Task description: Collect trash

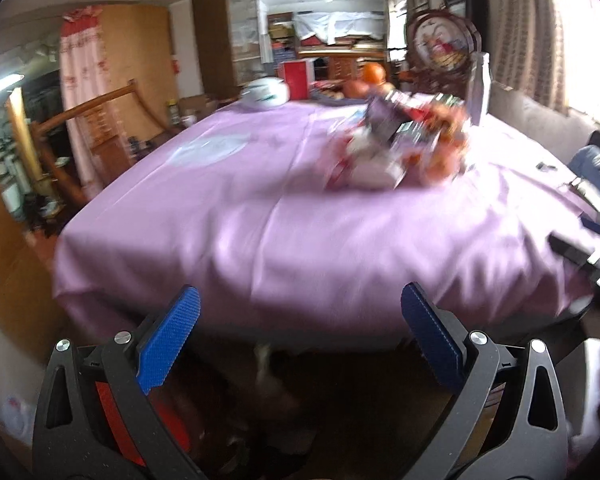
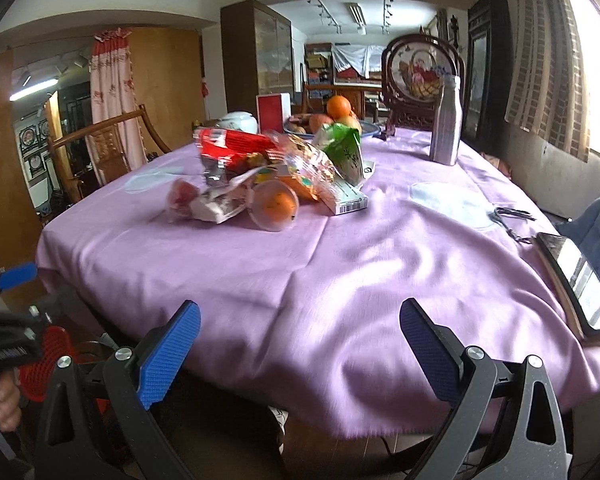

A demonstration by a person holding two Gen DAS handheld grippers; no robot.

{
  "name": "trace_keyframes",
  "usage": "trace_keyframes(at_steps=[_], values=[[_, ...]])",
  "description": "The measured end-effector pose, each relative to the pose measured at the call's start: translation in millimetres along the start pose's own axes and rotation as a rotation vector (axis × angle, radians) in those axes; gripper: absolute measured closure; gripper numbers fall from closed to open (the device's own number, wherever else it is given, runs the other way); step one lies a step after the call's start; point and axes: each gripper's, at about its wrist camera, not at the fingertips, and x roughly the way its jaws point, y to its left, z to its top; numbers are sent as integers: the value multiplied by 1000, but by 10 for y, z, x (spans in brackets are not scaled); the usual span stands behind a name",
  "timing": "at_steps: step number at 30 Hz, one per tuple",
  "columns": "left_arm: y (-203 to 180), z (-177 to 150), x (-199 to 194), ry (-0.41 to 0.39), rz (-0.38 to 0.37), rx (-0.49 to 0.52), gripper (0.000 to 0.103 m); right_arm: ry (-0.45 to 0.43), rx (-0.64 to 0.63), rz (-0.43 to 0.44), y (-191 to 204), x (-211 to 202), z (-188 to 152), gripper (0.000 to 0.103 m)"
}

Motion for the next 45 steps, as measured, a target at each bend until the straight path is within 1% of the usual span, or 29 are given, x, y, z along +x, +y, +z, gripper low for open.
trace_keyframes(at_steps=[1, 5, 7, 10, 14, 17, 19, 21, 22, 23, 25, 26, 28, 30, 31, 33, 36, 38, 40, 41, 42, 43, 44, 45], values=[[-30, 154, 52, -7, -40, -1, 6, 14, 9, 2, -25, 56, 32, 6], [-227, 650, 265, -34, -155, 12, 6, 48, 29, 5, -159, 280, 134, 6], [-397, 863, 401, -49, -163, 50, 6, 69, 34, 5, -208, 371, 158, 6], [-651, 1086, 605, -59, -138, 111, 6, 98, 40, 7, -261, 482, 159, 6], [-904, 1272, 976, -4, -165, 147, 6, 108, 49, 15, -296, 571, 162, 5], [-1006, 1313, 1165, 23, -160, 172, 6, 110, 25, -5, -283, 613, 166, 5], [-979, 1334, 1216, 13, -117, 182, 6, 109, 9, -13, -283, 635, 160, 5], [-795, 1362, 1249, -11, -38, 178, 6, 104, 5, -18, -281, 647, 149, 5], [-702, 1370, 1263, -9, -16, 170, 6, 102, -1, -24, -274, 653, 145, 5], [-498, 1370, 1273, 1, 19, 148, 6, 102, -9, -31, -266, 659, 140, 5], [-226, 1349, 1247, 12, 48, 119, 6, 100, -25, -42, -247, 671, 131, 4], [-58, 1312, 1185, 11, 41, 105, 6, 97, -19, -38, -255, 677, 129, 4], [135, 1240, 1095, 10, 17, 93, 6, 90, -16, -40, -259, 678, 122, 4], [273, 1134, 1073, 32, -15, 88, 6, 80, -13, -44, -255, 674, 109, 4], [309, 1071, 1109, 56, -37, 95, 6, 75, -11, -47, -252, 674, 107, 4], [282, 955, 1165, 85, -40, 110, 6, 69, -6, -49, -247, 677, 102, 4], [143, 872, 1318, 109, -27, 144, 6, 71, -2, -46, -242, 682, 103, 4], [22, 904, 1430, 121, -25, 153, 6, 80, -4, -46, -248, 683, 118, 4], [-46, 989, 1531, 127, 4, 149, 6, 83, 1, -45, -239, 690, 119, 4], [-78, 1061, 1580, 125, 14, 129, 6, 84, 1, -45, -234, 692, 119, 4], [-102, 1099, 1589, 124, 1, 110, 7, 83, 2, -46, -230, 692, 118, 4], [-167, 1143, 1581, 129, -68, 79, 7, 82, 2, -46, -230, 692, 118, 4], [-243, 1153, 1566, 134, -126, 77, 7, 79, 2, -46, -228, 691, 115, 4], [-359, 1153, 1539, 133, -173, 103, 6, 76, 2, -45, -227, 691, 111, 4]])
